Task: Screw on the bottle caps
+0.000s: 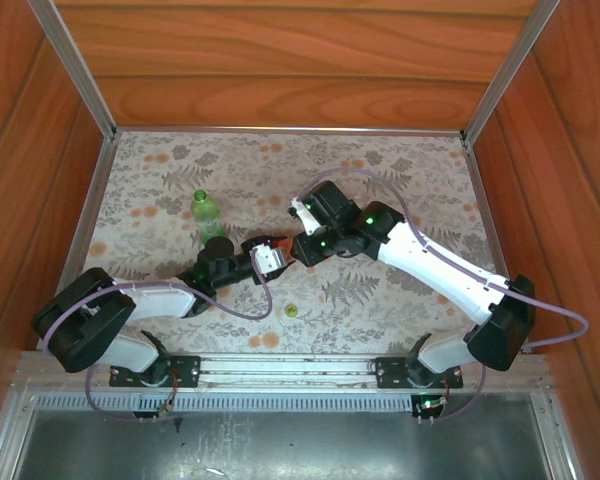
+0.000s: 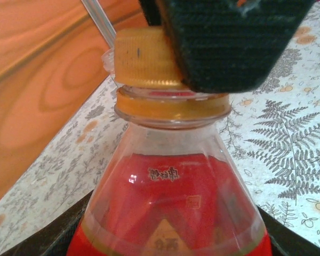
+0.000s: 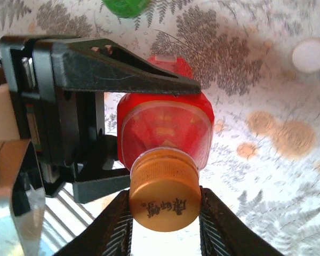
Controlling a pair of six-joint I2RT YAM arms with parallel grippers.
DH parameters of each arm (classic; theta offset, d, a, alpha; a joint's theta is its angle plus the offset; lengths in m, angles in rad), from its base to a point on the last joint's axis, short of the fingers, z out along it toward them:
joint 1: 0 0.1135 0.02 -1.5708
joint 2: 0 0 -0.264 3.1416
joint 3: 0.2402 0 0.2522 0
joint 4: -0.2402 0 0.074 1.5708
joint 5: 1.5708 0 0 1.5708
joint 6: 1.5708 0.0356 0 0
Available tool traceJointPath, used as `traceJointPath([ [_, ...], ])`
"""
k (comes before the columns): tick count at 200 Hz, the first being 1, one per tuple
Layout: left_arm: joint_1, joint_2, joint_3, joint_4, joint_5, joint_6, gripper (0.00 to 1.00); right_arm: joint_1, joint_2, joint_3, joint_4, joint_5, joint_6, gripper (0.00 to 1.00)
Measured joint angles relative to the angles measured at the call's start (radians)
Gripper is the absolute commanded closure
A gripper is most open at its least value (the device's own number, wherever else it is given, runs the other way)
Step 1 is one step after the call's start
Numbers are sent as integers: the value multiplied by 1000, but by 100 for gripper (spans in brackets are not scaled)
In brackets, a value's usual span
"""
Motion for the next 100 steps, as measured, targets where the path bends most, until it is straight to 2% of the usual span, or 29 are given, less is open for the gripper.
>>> traceJointPath([
  [18,-1,0,0,-3,6,4,42,-2,-52,-34,21,3,-174,47],
  [53,-1,0,0,-4,10,5,42,-6,-187,-117,69,-30,-663,43],
  [73,-1,0,0,-4,10,6,42,-6,-171,-90,60,-32,-895,43],
  [100,-1,0,0,-5,11,7,42,-6,-111,-48,58,-31,-1100,44],
])
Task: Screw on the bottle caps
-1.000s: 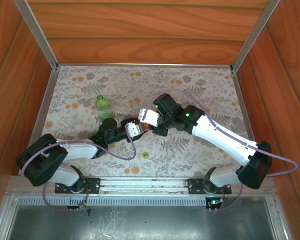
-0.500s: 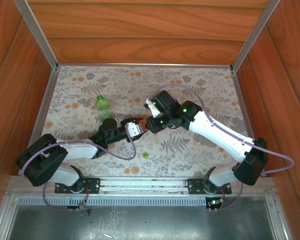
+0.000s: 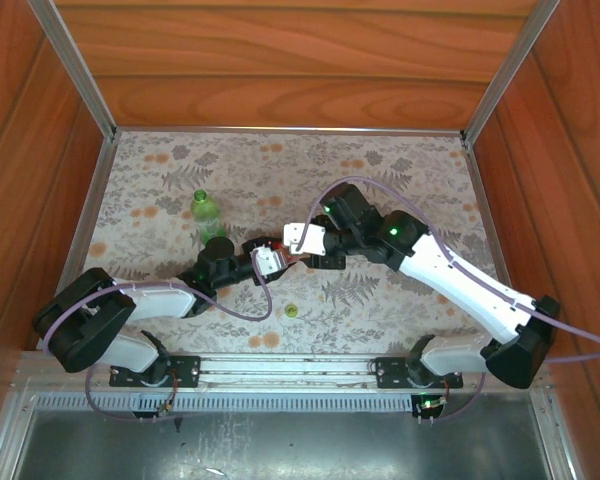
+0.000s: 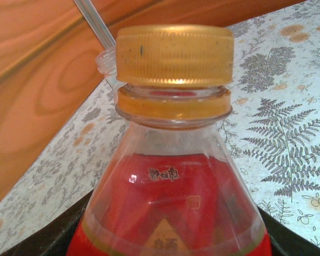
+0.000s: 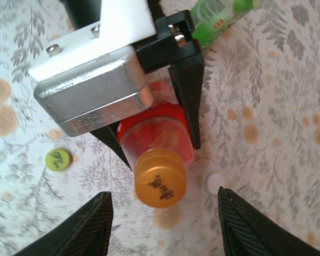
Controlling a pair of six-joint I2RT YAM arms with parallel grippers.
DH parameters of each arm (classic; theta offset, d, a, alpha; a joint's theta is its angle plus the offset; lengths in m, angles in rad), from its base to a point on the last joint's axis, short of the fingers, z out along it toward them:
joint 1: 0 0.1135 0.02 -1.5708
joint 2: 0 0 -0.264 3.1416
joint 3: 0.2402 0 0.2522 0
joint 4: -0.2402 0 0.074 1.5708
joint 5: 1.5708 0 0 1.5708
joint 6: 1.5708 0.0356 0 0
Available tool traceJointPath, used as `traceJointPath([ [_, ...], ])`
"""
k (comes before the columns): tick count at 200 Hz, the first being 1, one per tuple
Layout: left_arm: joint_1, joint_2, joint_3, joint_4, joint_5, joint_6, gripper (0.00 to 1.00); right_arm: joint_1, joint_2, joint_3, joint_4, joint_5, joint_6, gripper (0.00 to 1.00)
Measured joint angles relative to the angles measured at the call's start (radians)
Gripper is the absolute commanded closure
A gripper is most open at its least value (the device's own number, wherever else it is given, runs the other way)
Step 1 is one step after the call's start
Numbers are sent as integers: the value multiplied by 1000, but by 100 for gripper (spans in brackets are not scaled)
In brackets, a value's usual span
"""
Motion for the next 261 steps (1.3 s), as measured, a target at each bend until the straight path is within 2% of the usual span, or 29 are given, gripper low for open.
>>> traceJointPath([
  [54,0,0,0,-1,3,0,42,0,78,23,-10,-1,-164,58],
  [107,0,0,0,0,2,0,42,0,90,22,-16,-1,-180,71],
  [133,0,0,0,-1,-2,0,42,0,85,13,-2,-1,-126,79],
  [152,0,0,0,-1,-6,0,42,0,74,-5,24,8,38,91],
  [175,0,0,0,-1,-15,0,42,3,75,-7,34,39,419,99],
  [207,0,0,0,-1,-22,0,42,2,110,37,-8,40,1013,100],
  [220,1,0,0,-1,-23,0,42,2,120,53,-27,40,1175,95],
  [232,1,0,0,-1,-19,0,42,2,120,55,-32,43,1255,84],
  [246,1,0,0,-1,-15,-2,42,3,110,45,-25,48,1270,72],
  [261,-1,0,0,-1,-10,-2,42,4,80,10,6,52,1216,61],
])
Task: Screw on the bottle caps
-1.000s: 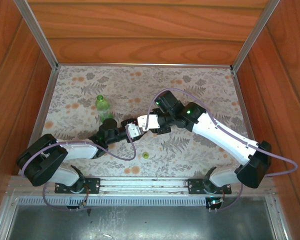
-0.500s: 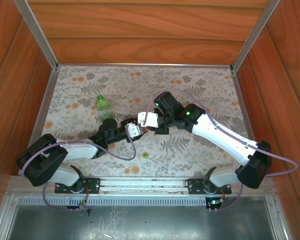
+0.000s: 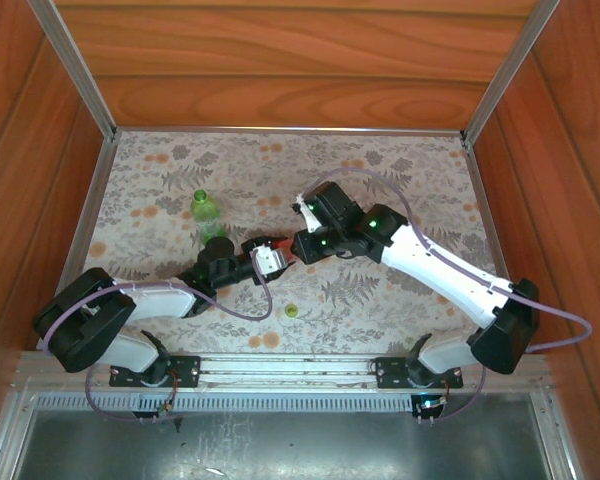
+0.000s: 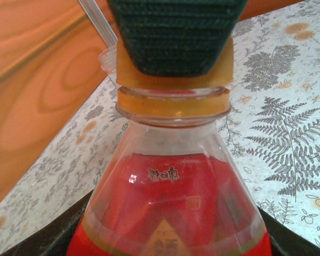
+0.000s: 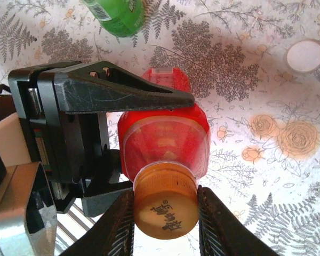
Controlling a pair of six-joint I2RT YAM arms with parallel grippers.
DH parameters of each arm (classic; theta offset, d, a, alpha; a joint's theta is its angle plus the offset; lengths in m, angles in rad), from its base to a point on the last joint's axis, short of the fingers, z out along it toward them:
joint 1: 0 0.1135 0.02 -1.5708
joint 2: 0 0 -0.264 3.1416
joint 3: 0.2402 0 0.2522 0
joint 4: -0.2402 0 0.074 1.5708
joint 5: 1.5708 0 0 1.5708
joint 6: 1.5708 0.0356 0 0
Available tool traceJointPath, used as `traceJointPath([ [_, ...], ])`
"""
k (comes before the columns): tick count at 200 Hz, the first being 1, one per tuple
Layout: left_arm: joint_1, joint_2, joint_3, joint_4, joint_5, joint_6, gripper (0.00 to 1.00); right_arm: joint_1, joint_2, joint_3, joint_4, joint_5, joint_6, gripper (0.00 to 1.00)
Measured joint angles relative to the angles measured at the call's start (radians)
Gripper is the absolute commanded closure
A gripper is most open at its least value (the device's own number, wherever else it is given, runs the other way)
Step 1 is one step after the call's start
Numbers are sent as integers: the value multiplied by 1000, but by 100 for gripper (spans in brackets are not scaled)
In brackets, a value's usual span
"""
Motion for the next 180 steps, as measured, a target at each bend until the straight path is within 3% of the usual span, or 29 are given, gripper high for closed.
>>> traceJointPath([
  [19,-3,0,0,-2,6,0,42,-2,-53,-56,45,12,-172,53],
  [58,-3,1,0,-3,13,2,42,-5,-169,-134,109,-15,-726,49],
  [101,-3,1,0,-3,14,2,42,-9,-89,-14,34,-42,-1191,47],
  [136,-3,1,-1,-3,14,2,42,-10,-33,16,-27,-53,-1381,50],
  [180,-3,1,-1,-3,14,3,42,-17,6,21,-55,-72,-1437,58],
])
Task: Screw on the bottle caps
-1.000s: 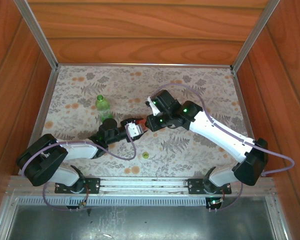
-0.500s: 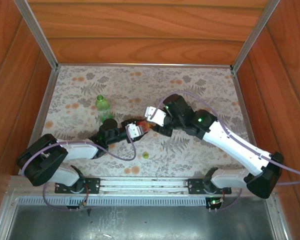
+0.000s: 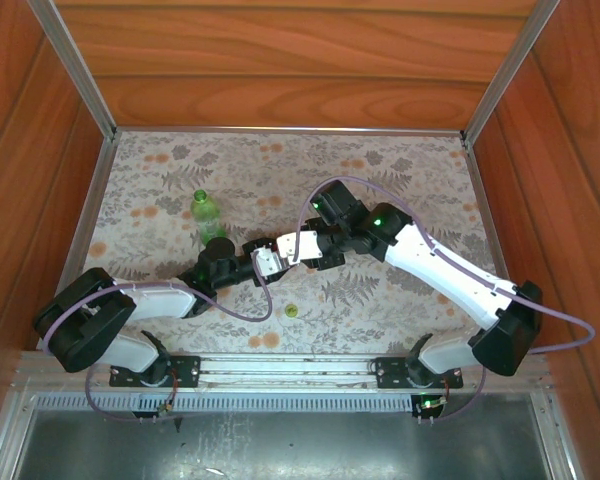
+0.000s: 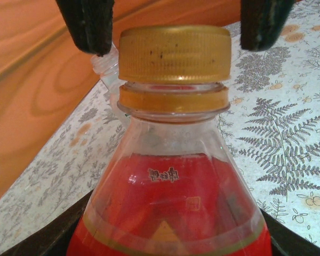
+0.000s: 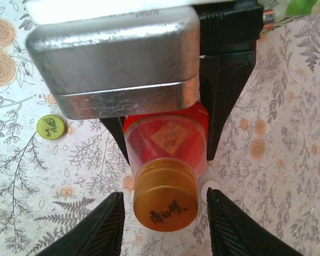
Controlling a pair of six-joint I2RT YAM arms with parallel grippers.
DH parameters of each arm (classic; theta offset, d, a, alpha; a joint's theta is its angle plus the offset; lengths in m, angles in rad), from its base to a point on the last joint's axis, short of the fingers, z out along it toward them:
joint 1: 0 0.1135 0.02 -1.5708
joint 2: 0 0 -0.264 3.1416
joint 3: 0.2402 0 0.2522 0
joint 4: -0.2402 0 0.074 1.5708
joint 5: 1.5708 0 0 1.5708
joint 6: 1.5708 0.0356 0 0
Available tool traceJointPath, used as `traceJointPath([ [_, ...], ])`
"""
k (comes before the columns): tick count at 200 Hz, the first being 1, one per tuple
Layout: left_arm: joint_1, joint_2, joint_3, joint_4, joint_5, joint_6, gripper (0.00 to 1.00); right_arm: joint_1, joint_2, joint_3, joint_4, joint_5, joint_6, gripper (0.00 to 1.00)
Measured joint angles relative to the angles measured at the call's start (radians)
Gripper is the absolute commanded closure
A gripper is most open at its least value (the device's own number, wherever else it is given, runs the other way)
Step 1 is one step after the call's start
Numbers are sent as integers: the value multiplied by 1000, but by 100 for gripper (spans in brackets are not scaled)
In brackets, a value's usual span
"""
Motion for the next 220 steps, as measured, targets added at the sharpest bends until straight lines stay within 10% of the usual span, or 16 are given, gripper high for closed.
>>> traceJointPath([
  [95,0,0,-2,0,-12,6,42,-1,-15,-43,56,3,113,88],
  [153,1,0,-4,2,-28,10,42,2,-24,-61,97,36,1013,100],
  [188,1,0,-4,3,-22,10,42,0,2,-21,44,26,1436,90],
  [220,1,1,-4,4,-20,10,42,0,2,-18,40,31,1438,60],
])
